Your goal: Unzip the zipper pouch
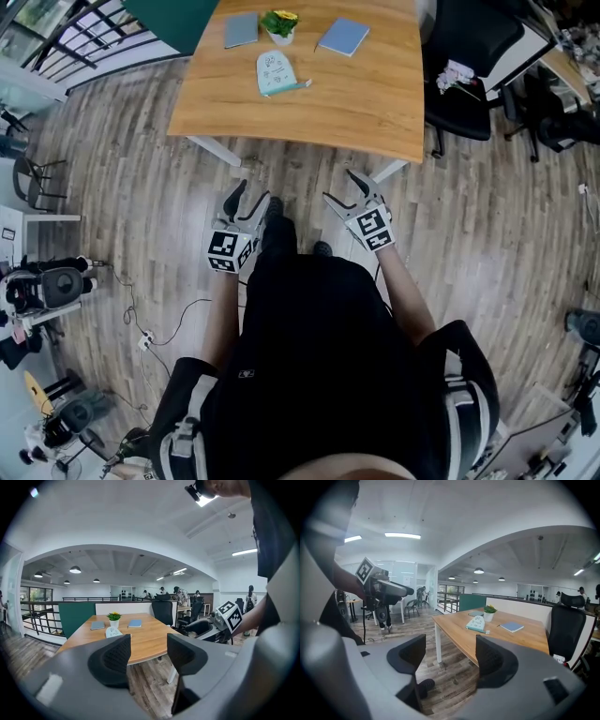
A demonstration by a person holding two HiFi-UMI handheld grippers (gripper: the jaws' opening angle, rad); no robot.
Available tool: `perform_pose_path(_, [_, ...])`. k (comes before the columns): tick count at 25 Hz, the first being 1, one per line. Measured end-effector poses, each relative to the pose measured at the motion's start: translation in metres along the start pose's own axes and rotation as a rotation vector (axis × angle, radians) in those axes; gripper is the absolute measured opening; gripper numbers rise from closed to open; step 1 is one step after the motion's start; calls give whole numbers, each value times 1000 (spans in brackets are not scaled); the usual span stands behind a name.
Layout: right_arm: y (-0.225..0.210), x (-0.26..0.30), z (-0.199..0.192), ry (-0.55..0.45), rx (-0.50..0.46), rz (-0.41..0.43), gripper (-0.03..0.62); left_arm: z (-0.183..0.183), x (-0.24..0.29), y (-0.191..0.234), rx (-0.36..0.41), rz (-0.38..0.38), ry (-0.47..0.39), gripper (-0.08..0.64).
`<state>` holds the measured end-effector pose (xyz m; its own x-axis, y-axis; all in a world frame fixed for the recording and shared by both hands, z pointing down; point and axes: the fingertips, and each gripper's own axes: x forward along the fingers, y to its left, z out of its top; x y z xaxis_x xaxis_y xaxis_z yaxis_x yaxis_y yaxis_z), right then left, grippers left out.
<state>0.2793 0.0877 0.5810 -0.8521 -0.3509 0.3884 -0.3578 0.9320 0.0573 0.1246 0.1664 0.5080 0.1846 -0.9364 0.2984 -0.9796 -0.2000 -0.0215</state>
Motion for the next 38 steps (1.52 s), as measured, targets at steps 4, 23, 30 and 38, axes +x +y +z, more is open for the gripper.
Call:
perform_pose_path(4, [-5, 3, -3, 2, -4, -8, 328, 0, 11, 3, -7, -15, -5, 241])
perform_pose_path(23, [-20, 46, 7, 60, 13, -77, 314, 4, 48, 58, -15, -98, -9, 241])
perform_pose_path(30, [-14, 80, 14, 82, 3, -64, 310, -5, 51, 94, -33, -95, 2, 239])
perform_pose_path(38, [-17, 114, 25, 107, -15, -55, 307, -11, 65, 133, -53, -97, 13, 233])
